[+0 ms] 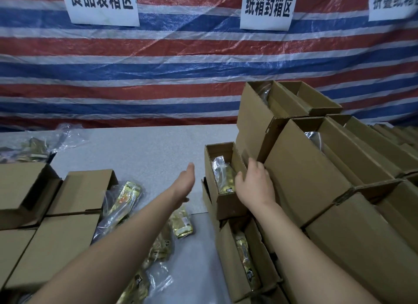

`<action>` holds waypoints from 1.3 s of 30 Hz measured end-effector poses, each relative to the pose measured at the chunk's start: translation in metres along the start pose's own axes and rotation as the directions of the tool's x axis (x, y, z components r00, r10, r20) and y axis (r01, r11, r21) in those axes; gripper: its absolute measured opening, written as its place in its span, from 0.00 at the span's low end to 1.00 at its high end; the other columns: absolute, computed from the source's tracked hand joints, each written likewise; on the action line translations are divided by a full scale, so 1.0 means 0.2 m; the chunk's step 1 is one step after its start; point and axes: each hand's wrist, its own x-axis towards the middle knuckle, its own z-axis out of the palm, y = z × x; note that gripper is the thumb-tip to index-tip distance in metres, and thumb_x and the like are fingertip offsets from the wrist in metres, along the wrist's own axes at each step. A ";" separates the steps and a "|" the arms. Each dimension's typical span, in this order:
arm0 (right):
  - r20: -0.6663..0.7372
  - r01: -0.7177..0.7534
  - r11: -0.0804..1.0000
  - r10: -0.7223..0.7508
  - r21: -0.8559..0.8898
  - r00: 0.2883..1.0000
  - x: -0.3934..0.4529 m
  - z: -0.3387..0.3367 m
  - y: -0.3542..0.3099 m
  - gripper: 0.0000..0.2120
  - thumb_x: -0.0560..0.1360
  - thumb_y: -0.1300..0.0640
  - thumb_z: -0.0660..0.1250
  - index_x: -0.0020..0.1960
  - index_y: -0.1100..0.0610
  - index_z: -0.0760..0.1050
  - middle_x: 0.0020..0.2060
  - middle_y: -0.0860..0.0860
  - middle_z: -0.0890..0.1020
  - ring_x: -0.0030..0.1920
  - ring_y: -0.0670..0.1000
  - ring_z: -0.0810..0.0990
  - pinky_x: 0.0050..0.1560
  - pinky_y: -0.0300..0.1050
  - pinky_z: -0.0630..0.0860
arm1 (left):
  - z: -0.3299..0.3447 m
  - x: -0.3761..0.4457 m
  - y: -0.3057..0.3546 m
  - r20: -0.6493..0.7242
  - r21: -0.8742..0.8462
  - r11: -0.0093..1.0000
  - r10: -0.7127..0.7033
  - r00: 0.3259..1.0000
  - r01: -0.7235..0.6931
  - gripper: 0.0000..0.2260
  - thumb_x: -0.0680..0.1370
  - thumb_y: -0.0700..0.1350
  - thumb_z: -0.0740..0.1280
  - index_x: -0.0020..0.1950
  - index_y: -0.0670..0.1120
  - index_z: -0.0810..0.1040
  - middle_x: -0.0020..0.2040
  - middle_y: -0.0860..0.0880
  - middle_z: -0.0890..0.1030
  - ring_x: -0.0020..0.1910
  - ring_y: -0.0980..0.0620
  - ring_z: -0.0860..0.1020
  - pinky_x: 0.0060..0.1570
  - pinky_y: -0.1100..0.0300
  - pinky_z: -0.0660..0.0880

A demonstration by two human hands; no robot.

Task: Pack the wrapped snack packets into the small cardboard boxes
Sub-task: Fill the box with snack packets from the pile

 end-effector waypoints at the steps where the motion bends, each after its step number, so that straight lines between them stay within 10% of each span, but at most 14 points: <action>1: -0.077 0.054 0.999 -0.053 0.002 0.996 -0.01 0.00 -0.03 0.22 0.80 0.56 0.60 0.72 0.62 0.67 0.65 0.58 0.74 0.64 0.59 0.72 0.63 0.53 0.70 | -0.07 0.00 -0.03 -0.025 -0.001 1.000 -0.005 1.000 0.005 0.32 0.83 0.64 0.44 0.80 0.46 0.53 0.77 0.43 0.63 0.69 0.44 0.70 0.66 0.45 0.68; 4: -0.197 0.249 0.964 -0.227 0.096 0.954 -0.05 0.02 -0.16 0.16 0.78 0.60 0.61 0.64 0.62 0.75 0.59 0.56 0.78 0.59 0.57 0.76 0.60 0.53 0.72 | -0.27 -0.02 -0.13 -0.124 0.053 0.999 0.005 0.992 0.002 0.23 0.84 0.57 0.48 0.69 0.43 0.67 0.64 0.42 0.72 0.56 0.45 0.73 0.58 0.48 0.70; 9: 0.176 0.194 0.898 -0.281 0.395 0.943 -0.13 0.21 -0.38 0.19 0.80 0.55 0.60 0.71 0.54 0.70 0.59 0.47 0.75 0.55 0.48 0.77 0.56 0.45 0.73 | -0.52 -0.15 -0.34 -0.280 0.365 0.921 0.246 0.928 -0.134 0.13 0.82 0.46 0.56 0.44 0.41 0.74 0.42 0.42 0.78 0.43 0.46 0.75 0.47 0.51 0.74; 20: 0.497 0.005 0.933 -0.195 0.359 0.846 -0.41 0.61 -0.52 0.18 0.80 0.53 0.63 0.68 0.56 0.73 0.58 0.51 0.78 0.52 0.49 0.76 0.55 0.42 0.72 | -0.93 -0.55 -1.01 -0.454 0.483 0.870 0.157 0.877 0.094 0.08 0.81 0.46 0.59 0.45 0.48 0.76 0.39 0.49 0.79 0.39 0.49 0.79 0.36 0.57 0.71; 25: 0.557 0.018 0.940 -0.218 0.342 0.801 -0.52 0.71 -0.57 0.14 0.80 0.52 0.62 0.64 0.54 0.75 0.54 0.48 0.79 0.50 0.45 0.76 0.51 0.42 0.71 | -1.13 -0.53 -1.07 -0.528 0.607 0.758 0.160 0.834 0.239 0.18 0.81 0.45 0.60 0.69 0.39 0.73 0.65 0.40 0.76 0.62 0.42 0.76 0.60 0.53 0.71; 30: 0.608 0.082 0.944 -0.271 0.320 0.747 -0.53 0.81 -0.73 0.19 0.80 0.51 0.61 0.70 0.53 0.71 0.62 0.49 0.77 0.56 0.47 0.76 0.58 0.44 0.73 | -1.52 -0.38 -0.88 -0.624 0.733 0.614 0.437 0.648 0.292 0.20 0.77 0.45 0.65 0.66 0.37 0.71 0.63 0.37 0.74 0.62 0.37 0.72 0.62 0.44 0.68; 36: 0.650 0.121 0.945 -0.298 0.302 0.699 -0.47 0.88 -0.98 0.26 0.80 0.47 0.58 0.77 0.51 0.61 0.74 0.48 0.67 0.65 0.49 0.73 0.64 0.50 0.72 | -1.90 -0.09 -0.80 -0.649 0.731 0.483 0.269 0.712 0.483 0.39 0.78 0.62 0.62 0.79 0.42 0.51 0.79 0.41 0.55 0.77 0.40 0.55 0.73 0.38 0.56; 39: 0.636 0.131 0.938 -0.317 0.322 0.704 -0.43 0.90 -1.05 0.26 0.81 0.50 0.58 0.78 0.52 0.60 0.75 0.49 0.66 0.49 0.41 0.76 0.58 0.42 0.70 | -1.95 0.03 -0.84 -0.651 0.694 0.491 0.116 0.750 0.526 0.40 0.77 0.64 0.62 0.80 0.46 0.48 0.81 0.44 0.50 0.78 0.40 0.51 0.70 0.30 0.54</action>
